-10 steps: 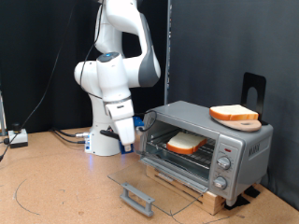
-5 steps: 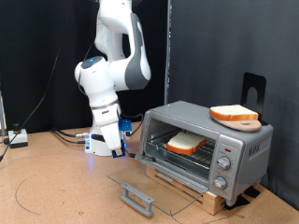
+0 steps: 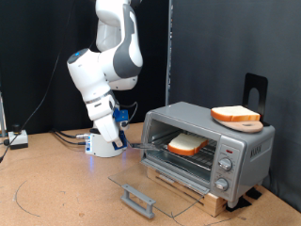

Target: Make a piece of toast with the oven

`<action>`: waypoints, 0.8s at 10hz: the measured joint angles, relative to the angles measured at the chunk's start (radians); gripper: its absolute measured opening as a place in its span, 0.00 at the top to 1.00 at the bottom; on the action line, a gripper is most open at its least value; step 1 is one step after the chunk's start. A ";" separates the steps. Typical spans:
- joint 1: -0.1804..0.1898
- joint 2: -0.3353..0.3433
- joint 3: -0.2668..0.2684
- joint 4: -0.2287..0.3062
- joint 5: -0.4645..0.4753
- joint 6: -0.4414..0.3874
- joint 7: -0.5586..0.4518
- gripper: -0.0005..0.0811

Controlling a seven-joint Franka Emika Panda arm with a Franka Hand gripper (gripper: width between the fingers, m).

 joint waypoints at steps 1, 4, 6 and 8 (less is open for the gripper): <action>0.000 -0.024 -0.033 0.020 0.015 -0.064 -0.030 0.48; -0.002 -0.095 -0.118 0.069 0.017 -0.239 -0.064 0.48; -0.008 -0.133 -0.168 0.105 0.002 -0.336 -0.065 0.48; -0.028 -0.159 -0.192 0.133 -0.029 -0.392 -0.048 0.48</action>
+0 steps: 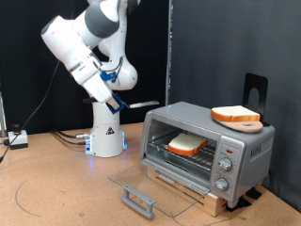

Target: Make a piece of toast with the oven

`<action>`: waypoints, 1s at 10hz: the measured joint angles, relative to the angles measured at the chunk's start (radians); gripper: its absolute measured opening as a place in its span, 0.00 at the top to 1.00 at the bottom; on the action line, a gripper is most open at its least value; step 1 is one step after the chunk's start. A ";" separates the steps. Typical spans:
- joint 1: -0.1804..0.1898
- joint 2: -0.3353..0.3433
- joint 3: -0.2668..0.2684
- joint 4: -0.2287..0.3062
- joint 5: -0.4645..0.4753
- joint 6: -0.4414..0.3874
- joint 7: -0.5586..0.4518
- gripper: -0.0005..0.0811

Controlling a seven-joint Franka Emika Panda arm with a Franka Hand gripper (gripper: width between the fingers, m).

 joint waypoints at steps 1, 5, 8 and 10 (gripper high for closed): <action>0.000 0.001 0.002 -0.004 0.000 0.003 0.000 0.48; 0.016 0.016 0.004 -0.010 0.047 -0.075 0.037 0.48; 0.076 -0.034 0.018 -0.028 0.109 -0.177 0.032 0.48; 0.110 -0.087 0.041 -0.055 0.134 -0.206 0.033 0.48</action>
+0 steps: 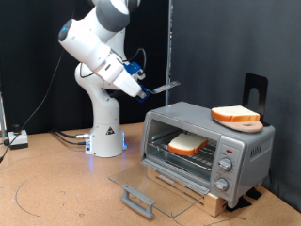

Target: Make a piece of toast with the oven

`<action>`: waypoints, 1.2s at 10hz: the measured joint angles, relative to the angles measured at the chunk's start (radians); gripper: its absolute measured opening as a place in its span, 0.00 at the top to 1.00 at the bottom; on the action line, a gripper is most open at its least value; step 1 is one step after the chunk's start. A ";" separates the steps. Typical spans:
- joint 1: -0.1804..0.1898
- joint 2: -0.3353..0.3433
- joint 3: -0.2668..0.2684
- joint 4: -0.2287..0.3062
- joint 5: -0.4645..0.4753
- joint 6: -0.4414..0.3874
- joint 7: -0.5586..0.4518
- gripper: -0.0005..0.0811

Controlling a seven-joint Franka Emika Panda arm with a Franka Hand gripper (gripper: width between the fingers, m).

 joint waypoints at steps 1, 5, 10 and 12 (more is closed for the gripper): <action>0.015 -0.029 0.016 -0.016 0.011 -0.011 0.004 0.48; 0.067 -0.160 0.097 -0.088 0.084 -0.032 0.063 0.48; 0.129 -0.287 0.336 -0.132 0.267 0.081 0.253 0.48; 0.140 -0.288 0.465 -0.143 0.325 0.158 0.306 0.48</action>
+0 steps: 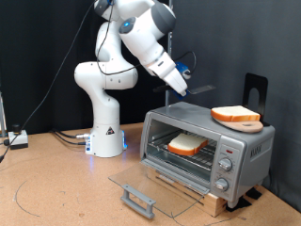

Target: Make a piece of toast with the oven

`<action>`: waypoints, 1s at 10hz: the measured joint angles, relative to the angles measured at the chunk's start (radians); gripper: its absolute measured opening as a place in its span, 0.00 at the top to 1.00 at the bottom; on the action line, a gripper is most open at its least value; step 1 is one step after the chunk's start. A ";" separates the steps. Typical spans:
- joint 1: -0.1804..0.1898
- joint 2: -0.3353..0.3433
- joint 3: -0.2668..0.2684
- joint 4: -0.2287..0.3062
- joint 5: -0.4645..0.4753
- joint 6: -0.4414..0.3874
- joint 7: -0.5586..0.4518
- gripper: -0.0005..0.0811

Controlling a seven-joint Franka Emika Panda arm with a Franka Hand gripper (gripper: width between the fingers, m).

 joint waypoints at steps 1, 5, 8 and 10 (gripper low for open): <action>0.001 0.005 0.060 -0.009 0.031 0.037 0.007 0.48; -0.002 0.062 0.201 -0.021 0.167 0.133 0.003 0.48; -0.008 0.088 0.197 -0.015 0.192 0.130 -0.005 0.08; -0.009 0.088 0.150 -0.008 0.192 0.097 -0.016 0.02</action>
